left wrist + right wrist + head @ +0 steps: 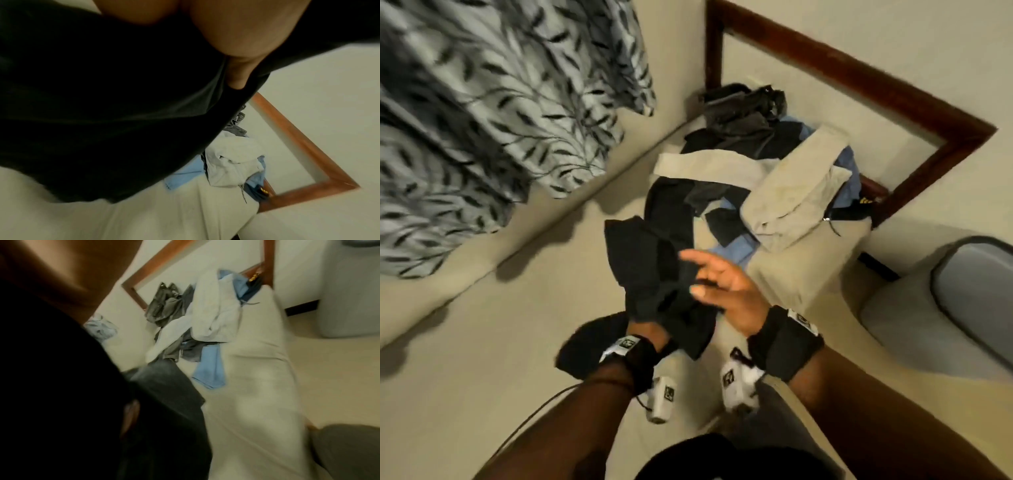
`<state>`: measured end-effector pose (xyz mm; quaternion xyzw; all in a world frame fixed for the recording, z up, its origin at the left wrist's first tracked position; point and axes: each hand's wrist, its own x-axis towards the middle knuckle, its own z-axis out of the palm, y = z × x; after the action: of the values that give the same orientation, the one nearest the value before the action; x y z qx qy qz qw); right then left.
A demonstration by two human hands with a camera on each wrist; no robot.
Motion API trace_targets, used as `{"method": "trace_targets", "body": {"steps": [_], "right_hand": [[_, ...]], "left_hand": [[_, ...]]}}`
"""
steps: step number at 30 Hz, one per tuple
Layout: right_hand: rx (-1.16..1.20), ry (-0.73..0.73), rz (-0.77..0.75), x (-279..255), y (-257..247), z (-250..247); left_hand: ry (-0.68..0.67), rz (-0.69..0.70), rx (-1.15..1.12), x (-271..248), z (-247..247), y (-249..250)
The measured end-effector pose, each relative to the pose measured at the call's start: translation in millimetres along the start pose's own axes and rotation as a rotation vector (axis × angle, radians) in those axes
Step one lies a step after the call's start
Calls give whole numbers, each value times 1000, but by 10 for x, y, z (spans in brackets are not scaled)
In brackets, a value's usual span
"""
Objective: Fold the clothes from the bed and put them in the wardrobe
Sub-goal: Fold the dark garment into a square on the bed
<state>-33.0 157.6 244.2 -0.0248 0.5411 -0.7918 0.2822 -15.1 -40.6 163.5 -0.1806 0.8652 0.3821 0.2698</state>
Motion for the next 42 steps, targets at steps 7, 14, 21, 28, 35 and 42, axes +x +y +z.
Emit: {"method": "trace_targets", "body": {"steps": [7,14,21,28,35,42], "right_hand": [[-340,247,-82,-483,951,635],[-87,102,61,-118,742,1179],[-367,65,-220,559,-458,1642],[-1056,-393,-438,923,-1235,2374],[-933,-481,-672,519,-1596,2454],[-1578,-213,-477,230,-429,1562]], "left_hand": [[256,65,-495,-1115,-1416,-122],[324,152,-1259,-1742,-2217,26],[759,-160,-905,-1783,-2603,-470],[888,461,5,-1828,-2343,-347],[1086,518,-172,-1786,-2644,40],[1161,573,-85,-2002,-2869,236]]}}
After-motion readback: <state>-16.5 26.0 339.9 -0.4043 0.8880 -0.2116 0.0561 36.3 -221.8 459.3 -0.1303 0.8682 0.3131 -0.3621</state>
